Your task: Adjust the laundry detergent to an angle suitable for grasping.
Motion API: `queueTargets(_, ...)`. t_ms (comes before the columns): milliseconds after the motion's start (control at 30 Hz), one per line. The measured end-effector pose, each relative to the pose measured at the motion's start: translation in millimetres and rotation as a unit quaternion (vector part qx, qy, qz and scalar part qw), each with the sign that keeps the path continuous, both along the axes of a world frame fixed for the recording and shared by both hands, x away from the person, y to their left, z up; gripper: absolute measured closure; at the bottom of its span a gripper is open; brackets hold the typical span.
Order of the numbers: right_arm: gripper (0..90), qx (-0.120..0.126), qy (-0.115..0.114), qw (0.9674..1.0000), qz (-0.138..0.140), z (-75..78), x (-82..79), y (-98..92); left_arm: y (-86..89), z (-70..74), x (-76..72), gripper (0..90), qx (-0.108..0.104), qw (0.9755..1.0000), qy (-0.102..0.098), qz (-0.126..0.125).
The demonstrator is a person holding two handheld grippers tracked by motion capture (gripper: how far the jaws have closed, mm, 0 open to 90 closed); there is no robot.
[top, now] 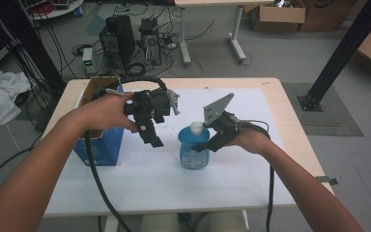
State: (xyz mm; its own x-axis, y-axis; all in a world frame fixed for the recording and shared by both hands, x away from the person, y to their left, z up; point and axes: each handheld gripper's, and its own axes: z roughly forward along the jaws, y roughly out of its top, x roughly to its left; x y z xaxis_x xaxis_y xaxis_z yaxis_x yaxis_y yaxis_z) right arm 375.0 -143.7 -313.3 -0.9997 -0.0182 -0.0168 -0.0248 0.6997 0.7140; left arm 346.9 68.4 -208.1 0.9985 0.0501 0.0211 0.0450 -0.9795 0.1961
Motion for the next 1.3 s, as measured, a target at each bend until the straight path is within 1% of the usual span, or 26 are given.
queueTargets(133, 43.6, -0.001, -0.003, 0.9999, 0.012, -2.6, 2.2, 0.5, -0.6, -0.6, 0.9, 23.9, 0.001, 1.0, -0.001, 0.0)
queueTargets(167, 43.6, 0.0, -0.001, 0.9998, 0.019, -3.8, 3.8, 0.4, -0.8, -0.7, 1.2, 24.0, 0.002, 1.0, 0.0, 0.0)
queueTargets(200, 43.6, 0.0, -0.001, 0.9998, 0.019, -3.8, 3.8, 0.4, -0.9, -0.9, 1.6, 24.0, 0.002, 1.0, -0.001, -0.002)
queueTargets(233, 43.6, 0.004, 0.001, 0.9996, 0.026, -4.6, 5.2, 0.3, -1.1, -1.1, 1.6, 23.9, 0.003, 1.0, 0.001, 0.002)
queueTargets(367, 43.6, 0.008, 0.008, 0.9993, 0.037, -6.1, 6.3, 1.2, -1.5, -1.4, 2.4, 23.9, 0.003, 1.0, 0.0, 0.002)
queueTargets(400, 43.6, 0.008, 0.007, 0.9991, 0.04, -6.5, 6.4, 1.7, -1.7, -1.6, 2.5, 23.9, 0.004, 1.0, 0.003, 0.003)
queueTargets(500, 43.6, 0.004, 0.003, 0.9989, 0.047, -8.8, 5.6, 4.1, -2.4, -1.7, 3.0, 23.9, 0.005, 1.0, 0.0, 0.0)
queueTargets(567, 43.6, 0.005, 0.006, 0.9989, 0.047, -11.7, 5.8, 4.8, -2.6, -2.4, 3.1, 23.9, 0.004, 1.0, 0.001, 0.002)
queueTargets(700, 43.6, 0.005, 0.004, 0.9988, 0.048, -15.0, 5.8, 4.5, -2.7, -2.5, 3.8, 24.0, 0.006, 1.0, 0.002, 0.001)
queueTargets(800, 43.5, -0.002, 0.0, 0.9986, 0.052, -18.5, 4.9, 5.6, -2.7, -2.6, 3.7, 24.0, 0.006, 1.0, 0.003, 0.003)
queueTargets(900, 43.4, -0.003, 0.0, 0.9986, 0.052, -18.5, 5.0, 6.1, -2.6, -2.6, 3.6, 24.0, 0.006, 1.0, 0.001, 0.003)
queueTargets(1033, 43.1, 0.007, 0.005, 0.999, 0.045, -21.2, 5.4, 0.8, -2.2, -3.6, 3.3, 24.1, 0.007, 1.0, 0.002, 0.004)
queueTargets(1167, 42.9, 0.004, 0.004, 0.999, 0.044, -22.0, 5.3, -2.8, -3.5, -3.9, 3.7, 24.2, 0.007, 1.0, 0.002, 0.004)
queueTargets(1267, 42.8, 0.001, 0.003, 0.999, 0.044, -22.1, 4.7, -4.2, -6.0, -4.4, 4.2, 24.1, 0.009, 1.0, -0.001, -0.002)
queueTargets(1300, 42.6, 0.0, 0.003, 0.999, 0.044, -22.1, 4.6, -4.4, -7.0, -5.0, 3.7, 24.1, 0.009, 1.0, 0.002, -0.001)
